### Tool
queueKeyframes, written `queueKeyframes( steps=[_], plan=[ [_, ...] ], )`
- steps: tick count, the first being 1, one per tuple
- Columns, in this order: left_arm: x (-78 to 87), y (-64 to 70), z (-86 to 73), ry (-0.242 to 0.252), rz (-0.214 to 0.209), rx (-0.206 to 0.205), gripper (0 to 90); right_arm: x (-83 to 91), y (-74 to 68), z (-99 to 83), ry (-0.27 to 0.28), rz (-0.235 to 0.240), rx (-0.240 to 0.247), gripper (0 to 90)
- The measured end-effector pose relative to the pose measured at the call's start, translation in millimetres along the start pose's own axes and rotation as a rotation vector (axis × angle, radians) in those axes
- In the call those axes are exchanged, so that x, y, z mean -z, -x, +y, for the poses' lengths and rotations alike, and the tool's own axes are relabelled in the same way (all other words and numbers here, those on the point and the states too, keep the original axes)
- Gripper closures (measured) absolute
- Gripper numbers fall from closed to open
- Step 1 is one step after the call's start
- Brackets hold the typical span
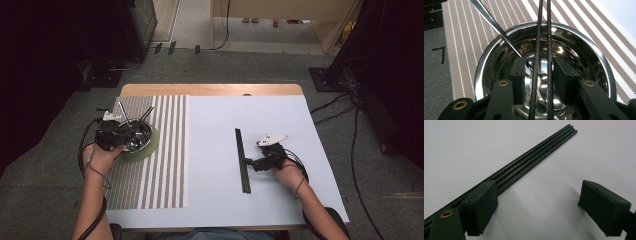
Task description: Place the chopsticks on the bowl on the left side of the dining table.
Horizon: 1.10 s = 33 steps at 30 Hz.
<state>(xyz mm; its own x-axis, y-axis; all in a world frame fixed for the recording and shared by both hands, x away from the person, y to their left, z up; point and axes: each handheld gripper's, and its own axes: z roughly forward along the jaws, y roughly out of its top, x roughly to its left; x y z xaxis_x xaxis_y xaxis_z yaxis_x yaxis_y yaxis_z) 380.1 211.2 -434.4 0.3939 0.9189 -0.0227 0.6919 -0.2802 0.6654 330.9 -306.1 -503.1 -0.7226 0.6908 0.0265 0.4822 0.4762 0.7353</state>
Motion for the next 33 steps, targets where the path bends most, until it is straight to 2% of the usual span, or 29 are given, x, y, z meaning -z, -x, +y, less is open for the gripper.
queueKeyframes(
  steps=[12,26,33],
  plan=[
    [-5.0,5.6,1.0,-0.010,-0.014,-0.027,67.4,0.0,0.0,0.0,0.000,0.000,0.000,15.1],
    [-8.3,9.6,1.2,-0.023,-0.038,-0.038,77.6,0.0,0.0,0.0,0.000,0.000,-0.001,15.1],
    [-8.5,12.9,1.4,-0.031,-0.050,-0.060,80.7,0.0,0.0,0.0,0.000,0.000,0.000,15.1]
  ],
)
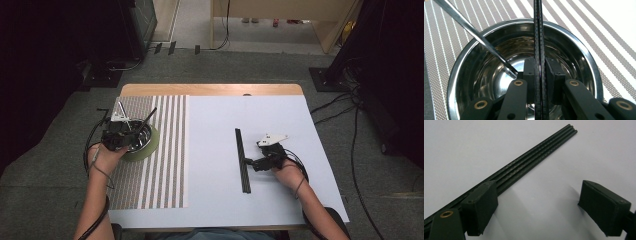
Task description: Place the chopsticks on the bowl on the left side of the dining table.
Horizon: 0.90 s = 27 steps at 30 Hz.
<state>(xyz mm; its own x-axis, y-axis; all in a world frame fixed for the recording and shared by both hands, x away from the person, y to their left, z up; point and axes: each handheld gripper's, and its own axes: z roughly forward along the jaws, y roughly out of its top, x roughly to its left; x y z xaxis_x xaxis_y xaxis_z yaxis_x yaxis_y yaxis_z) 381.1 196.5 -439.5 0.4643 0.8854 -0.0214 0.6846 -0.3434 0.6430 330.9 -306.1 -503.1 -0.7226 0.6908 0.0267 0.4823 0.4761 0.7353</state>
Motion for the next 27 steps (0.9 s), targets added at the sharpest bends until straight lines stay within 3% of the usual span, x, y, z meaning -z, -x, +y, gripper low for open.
queueKeyframes(
  steps=[11,21,27],
  plan=[
    [5.6,-5.5,-6.2,-0.002,-0.050,0.014,81.0,0.0,0.1,0.0,0.000,0.000,0.001,15.1],
    [8.7,-4.0,-9.2,-0.001,-0.056,0.019,80.5,0.0,0.0,0.0,0.000,0.000,-0.001,15.1],
    [17.1,-1.8,-6.1,0.064,-0.056,0.033,66.0,0.0,0.1,0.0,0.000,0.000,0.000,15.1]
  ],
)
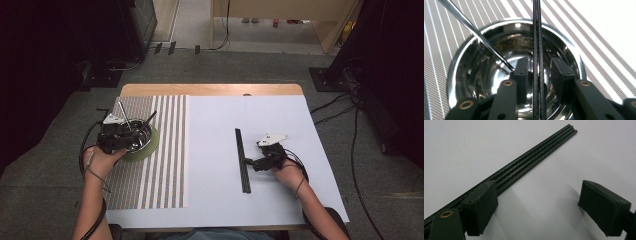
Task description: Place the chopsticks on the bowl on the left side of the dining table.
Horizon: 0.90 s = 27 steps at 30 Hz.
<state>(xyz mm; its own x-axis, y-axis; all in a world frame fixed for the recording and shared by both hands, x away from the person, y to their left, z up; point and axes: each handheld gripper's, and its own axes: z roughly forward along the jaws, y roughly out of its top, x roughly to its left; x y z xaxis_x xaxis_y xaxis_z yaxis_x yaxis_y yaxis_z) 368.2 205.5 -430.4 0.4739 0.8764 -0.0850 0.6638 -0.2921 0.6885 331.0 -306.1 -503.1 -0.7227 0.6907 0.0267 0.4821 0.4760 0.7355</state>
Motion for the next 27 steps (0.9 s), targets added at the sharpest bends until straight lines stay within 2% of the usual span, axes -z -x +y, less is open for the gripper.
queueKeyframes(
  steps=[4,7,9,14,27],
  plan=[
    [6.1,5.0,0.2,0.027,0.017,-0.019,58.0,0.0,0.1,-0.1,0.001,0.000,0.002,15.1],
    [11.4,8.0,-1.3,0.060,0.039,-0.036,46.9,0.0,0.0,-0.1,0.000,0.000,0.001,15.1],
    [15.6,9.3,-1.6,0.074,0.048,-0.029,42.1,0.0,0.0,-0.1,0.001,0.000,0.002,15.1],
    [22.8,9.0,-6.1,0.091,0.070,0.001,38.6,0.0,0.1,-0.2,0.001,0.000,0.003,15.1],
    [42.5,7.6,-35.1,0.116,0.121,0.045,35.8,0.1,-0.1,-0.2,-0.001,-0.001,-0.001,15.1]
  ],
)
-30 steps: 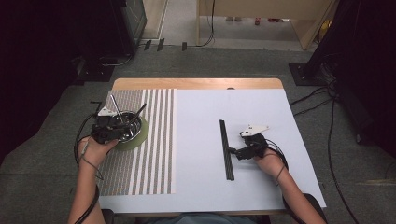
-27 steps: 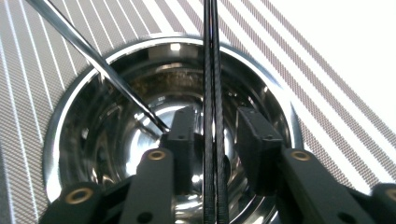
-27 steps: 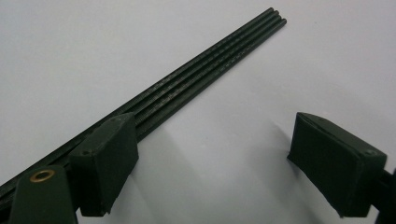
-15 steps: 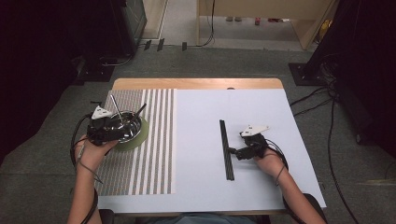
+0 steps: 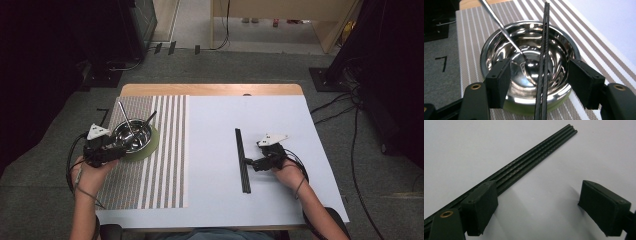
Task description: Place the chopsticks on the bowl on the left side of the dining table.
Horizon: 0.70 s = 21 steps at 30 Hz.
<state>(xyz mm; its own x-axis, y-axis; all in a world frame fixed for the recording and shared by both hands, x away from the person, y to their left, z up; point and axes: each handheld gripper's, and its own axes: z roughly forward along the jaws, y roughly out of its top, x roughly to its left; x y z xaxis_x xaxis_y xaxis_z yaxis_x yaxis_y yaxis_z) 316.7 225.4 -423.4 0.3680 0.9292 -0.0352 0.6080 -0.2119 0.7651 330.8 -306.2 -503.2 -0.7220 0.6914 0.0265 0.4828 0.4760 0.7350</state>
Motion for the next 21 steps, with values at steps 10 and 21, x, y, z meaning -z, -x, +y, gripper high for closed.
queueKeyframes(
  steps=[10,21],
  plan=[
    [10.8,-5.9,-19.8,0.037,0.027,0.024,33.2,0.0,0.2,0.0,0.002,0.000,0.003,15.1],
    [12.2,-5.2,-30.0,0.014,0.031,0.000,32.7,-0.1,0.2,0.0,0.002,0.000,0.003,15.1]
  ],
)
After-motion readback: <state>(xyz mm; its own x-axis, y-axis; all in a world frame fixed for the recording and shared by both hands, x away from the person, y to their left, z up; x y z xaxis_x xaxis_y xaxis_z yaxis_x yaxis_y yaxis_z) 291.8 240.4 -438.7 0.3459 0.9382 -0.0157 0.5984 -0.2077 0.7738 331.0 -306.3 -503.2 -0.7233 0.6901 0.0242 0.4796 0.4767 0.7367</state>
